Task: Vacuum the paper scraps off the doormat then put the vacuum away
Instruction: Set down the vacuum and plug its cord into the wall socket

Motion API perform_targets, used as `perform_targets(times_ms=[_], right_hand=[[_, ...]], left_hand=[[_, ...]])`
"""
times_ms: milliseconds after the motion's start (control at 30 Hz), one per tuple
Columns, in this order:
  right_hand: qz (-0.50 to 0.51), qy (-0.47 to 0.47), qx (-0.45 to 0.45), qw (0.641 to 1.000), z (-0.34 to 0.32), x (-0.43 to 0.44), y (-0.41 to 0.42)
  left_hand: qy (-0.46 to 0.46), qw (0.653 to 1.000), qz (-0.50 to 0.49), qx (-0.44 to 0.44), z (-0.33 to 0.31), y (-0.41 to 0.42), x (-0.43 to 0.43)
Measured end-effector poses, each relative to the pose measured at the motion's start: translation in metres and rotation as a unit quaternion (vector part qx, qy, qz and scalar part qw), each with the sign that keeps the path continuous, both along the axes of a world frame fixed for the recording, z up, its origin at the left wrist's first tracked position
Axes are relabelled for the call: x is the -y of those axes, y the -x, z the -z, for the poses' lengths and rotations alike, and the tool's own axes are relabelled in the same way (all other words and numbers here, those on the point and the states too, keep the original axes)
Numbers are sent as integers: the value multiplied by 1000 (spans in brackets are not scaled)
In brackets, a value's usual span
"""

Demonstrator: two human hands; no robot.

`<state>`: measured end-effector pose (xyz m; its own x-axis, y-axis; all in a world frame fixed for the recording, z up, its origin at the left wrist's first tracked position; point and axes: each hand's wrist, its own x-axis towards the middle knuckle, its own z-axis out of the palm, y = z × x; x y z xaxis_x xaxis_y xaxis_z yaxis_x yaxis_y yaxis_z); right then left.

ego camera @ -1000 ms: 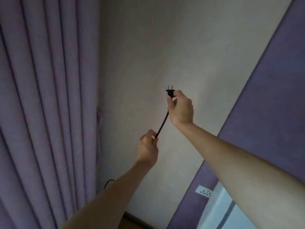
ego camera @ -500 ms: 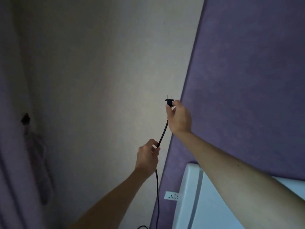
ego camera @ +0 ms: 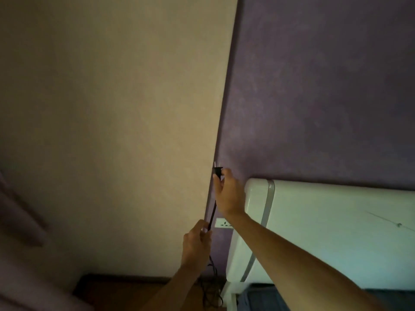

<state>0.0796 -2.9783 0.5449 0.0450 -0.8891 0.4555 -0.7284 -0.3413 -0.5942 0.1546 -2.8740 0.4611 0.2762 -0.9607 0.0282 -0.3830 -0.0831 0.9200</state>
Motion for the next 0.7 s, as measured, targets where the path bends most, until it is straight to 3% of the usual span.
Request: perform_targets(times_ms=[300,700], right_hand=[[32,-121,-10,992,132,5,25],[82,-258,-129,954,218,7,36]], left_hand=[[-140,989,17,-53,116,19,-7],[-156,986,5,-51,196,38,-25]])
